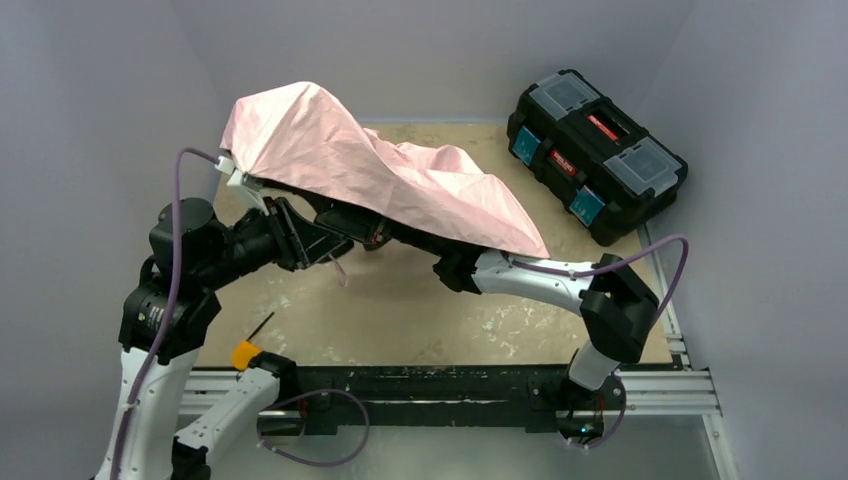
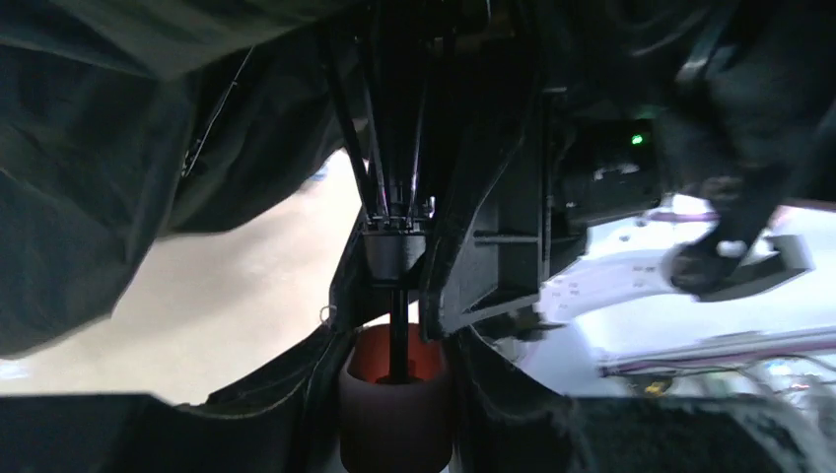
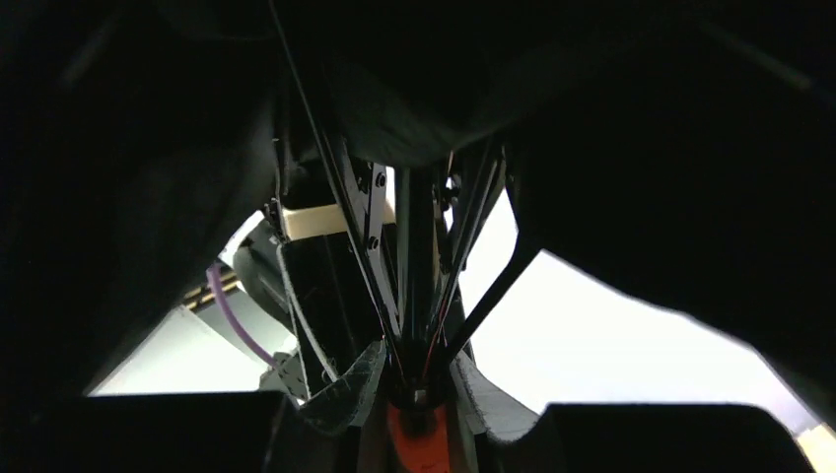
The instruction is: Put away the umbrella
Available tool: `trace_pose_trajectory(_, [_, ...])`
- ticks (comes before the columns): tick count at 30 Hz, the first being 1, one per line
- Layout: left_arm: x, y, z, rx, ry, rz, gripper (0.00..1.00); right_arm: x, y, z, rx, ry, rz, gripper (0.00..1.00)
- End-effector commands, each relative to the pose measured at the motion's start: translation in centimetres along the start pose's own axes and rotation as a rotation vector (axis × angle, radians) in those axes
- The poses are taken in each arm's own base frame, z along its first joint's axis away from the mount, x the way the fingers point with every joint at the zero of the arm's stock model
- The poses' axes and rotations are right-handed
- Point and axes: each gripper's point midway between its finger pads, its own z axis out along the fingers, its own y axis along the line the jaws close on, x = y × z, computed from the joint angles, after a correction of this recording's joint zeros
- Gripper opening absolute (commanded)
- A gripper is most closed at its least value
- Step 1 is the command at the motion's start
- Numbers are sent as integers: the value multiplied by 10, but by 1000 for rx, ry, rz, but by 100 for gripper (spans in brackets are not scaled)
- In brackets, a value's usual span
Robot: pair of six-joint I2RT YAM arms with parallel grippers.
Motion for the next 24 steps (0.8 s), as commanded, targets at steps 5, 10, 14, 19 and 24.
trace_pose_trajectory(5, [-123,-45,-9,300,-419,2,0,126,23,-42,-146,489,125,0])
trace_pose_trajectory(10, [-112,-29,-10,203,-402,46,0,128,13,-41,-105,505,102,0])
trace_pose_trajectory(14, [-91,-1,-6,92,-372,52,0,126,4,-33,-57,531,83,17])
trace_pose_trajectory(19, [-63,35,-2,-27,-358,31,0,124,-18,-31,63,535,24,61])
trace_pose_trajectory(24, [-37,69,-1,-137,-357,-11,0,128,-50,-50,217,530,28,88])
